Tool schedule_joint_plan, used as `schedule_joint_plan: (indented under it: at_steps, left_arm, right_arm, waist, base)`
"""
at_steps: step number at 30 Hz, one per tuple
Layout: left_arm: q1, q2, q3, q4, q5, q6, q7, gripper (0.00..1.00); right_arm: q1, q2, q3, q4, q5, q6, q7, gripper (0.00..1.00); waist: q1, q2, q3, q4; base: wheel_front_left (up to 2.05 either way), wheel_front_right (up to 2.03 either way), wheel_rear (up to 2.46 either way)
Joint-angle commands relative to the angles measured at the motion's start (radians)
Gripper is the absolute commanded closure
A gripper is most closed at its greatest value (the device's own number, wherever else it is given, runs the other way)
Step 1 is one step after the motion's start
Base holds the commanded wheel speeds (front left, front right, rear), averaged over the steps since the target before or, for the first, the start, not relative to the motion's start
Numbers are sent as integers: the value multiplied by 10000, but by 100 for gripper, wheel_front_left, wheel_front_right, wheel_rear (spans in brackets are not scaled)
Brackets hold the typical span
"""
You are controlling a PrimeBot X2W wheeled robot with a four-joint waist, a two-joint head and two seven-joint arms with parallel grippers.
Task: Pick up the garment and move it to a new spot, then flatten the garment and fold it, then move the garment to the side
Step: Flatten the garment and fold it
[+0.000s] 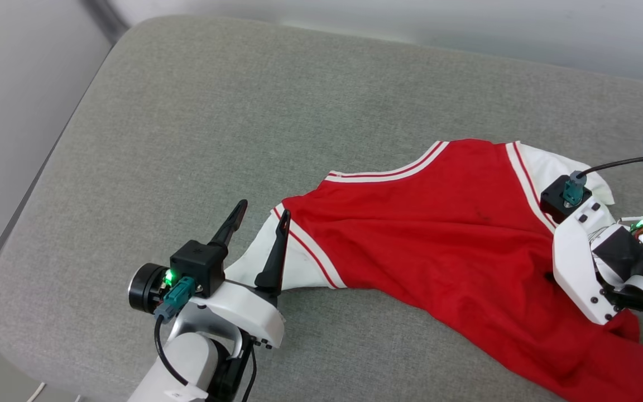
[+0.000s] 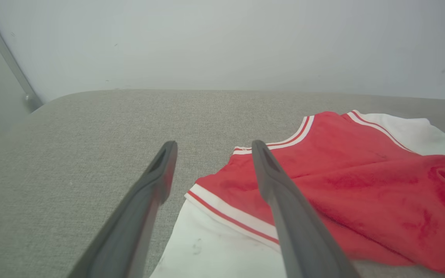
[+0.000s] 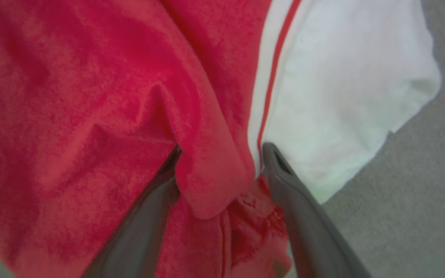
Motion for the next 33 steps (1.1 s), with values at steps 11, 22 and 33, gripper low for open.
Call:
schedule_joint_plan:
  at_steps: [11, 22, 33]
  left_arm:
    - [-140, -69, -9, 155, -132, 34, -177, 0]
    - [380, 204, 170, 318, -350, 207, -241, 0]
    - [853, 400, 205, 289, -537, 278, -201, 0]
  right_arm:
    - [54, -95, 1313, 2052, 1091, -15, -445, 100]
    - [1276, -463, 477, 1918, 2874, -10, -1025, 100]
    - [4007, -457, -1516, 1547, 2969, -15, -1623, 100]
  waist:
    - [-1, -1, 104, 154]
    - [-1, -1, -792, -733]
    - [-1, -1, -1219, -1303]
  base:
    - [0, 0, 0]
    - [0, 0, 0]
    - [0, 0, 0]
